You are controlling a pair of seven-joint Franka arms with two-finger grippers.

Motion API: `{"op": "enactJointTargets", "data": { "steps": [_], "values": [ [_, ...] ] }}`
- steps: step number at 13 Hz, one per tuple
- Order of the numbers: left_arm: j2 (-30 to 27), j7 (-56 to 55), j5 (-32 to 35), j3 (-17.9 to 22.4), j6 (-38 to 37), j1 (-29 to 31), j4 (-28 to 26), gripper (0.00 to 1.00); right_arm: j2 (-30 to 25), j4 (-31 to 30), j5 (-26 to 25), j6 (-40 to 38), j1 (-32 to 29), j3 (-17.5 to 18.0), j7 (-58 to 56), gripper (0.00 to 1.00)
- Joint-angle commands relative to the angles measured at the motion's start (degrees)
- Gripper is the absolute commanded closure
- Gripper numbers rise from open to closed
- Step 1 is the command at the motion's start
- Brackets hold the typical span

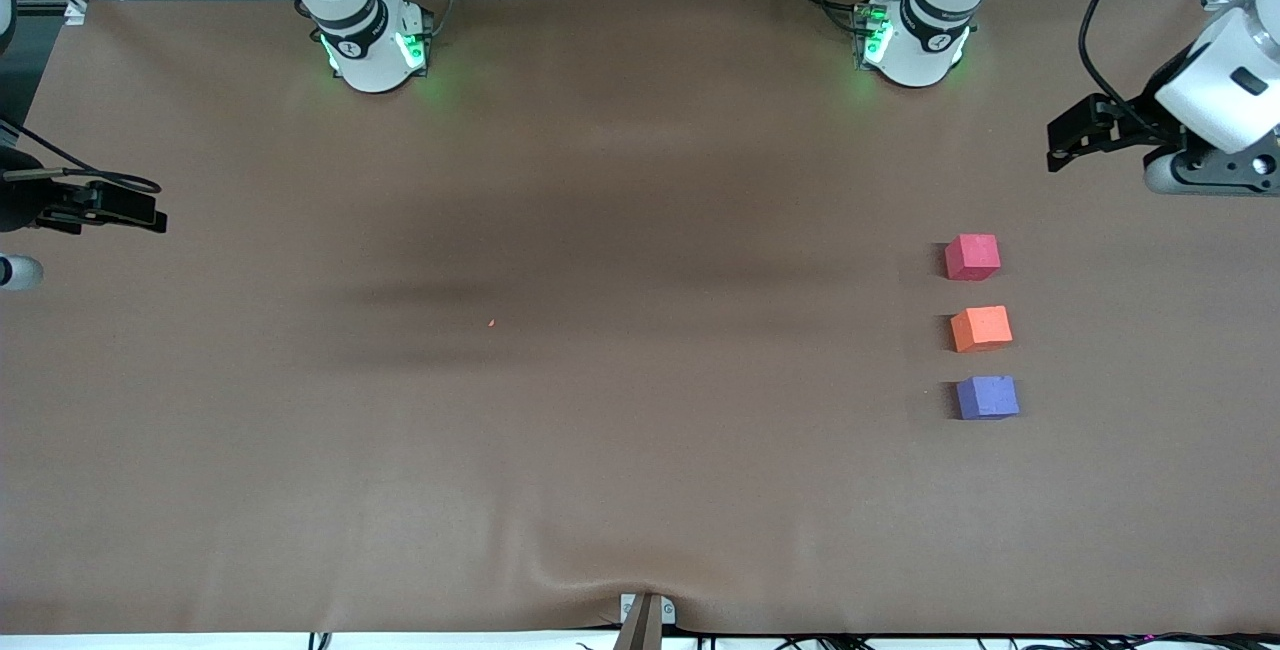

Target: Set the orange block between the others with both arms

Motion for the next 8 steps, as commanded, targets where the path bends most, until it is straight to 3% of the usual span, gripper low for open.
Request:
{"op": "enactJointTargets", "data": {
  "steps": [1,8],
  "values": [
    [-0.2,1.0,-0.4,-0.2,-1.0,0.2,0.6,0.00,-0.3,0.8,-0.9,-0.2,0.2,0.1,0.7,0.00],
    [-0.1,1.0,-0.2,-0.2,-1.0,0.5,0.6,0.00,-0.3,0.8,-0.9,-0.2,0.3,0.3,0.7,0.00]
  ]
}}
